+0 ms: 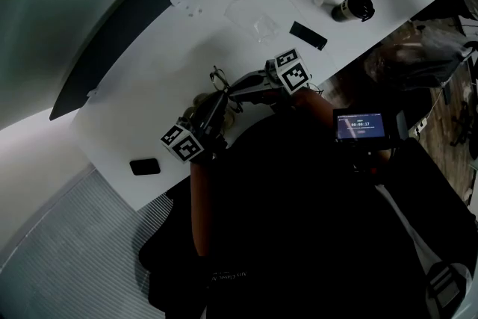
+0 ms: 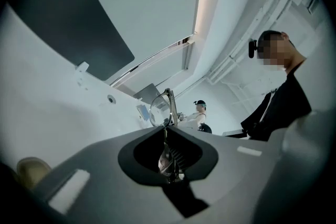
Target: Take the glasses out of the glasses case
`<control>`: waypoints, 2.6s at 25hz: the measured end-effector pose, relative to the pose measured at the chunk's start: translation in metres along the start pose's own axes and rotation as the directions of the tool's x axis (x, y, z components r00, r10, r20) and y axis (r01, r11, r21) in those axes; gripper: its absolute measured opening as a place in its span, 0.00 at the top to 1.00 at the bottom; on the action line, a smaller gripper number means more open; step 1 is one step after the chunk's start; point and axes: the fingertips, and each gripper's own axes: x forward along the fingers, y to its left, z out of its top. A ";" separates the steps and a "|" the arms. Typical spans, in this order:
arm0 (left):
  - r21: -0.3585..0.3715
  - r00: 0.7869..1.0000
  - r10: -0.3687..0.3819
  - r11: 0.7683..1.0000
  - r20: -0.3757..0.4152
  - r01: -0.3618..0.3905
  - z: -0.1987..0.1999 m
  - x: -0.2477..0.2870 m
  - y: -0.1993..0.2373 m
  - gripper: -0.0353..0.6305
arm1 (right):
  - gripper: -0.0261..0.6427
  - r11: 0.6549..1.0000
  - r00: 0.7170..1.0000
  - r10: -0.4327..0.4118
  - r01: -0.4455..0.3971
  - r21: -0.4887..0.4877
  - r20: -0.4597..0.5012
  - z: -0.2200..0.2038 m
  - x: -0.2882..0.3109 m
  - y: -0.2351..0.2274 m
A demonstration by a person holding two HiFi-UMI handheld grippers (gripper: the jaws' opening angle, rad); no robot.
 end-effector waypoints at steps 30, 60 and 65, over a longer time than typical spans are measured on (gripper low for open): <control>0.888 0.609 0.715 0.035 -0.343 0.459 -0.127 0.069 0.097 0.90 | 0.80 0.897 0.707 -0.386 0.437 0.063 0.593 0.046 -0.175 -0.011; 0.786 0.534 0.704 0.057 -0.468 0.615 -0.181 0.070 0.136 0.65 | 0.80 0.904 0.645 -0.368 0.418 0.094 0.670 0.024 -0.201 0.011; 0.827 0.574 0.629 0.215 -0.525 0.520 -0.166 0.060 0.110 0.66 | 0.81 0.911 0.709 -0.369 0.405 0.080 0.601 0.027 -0.172 0.006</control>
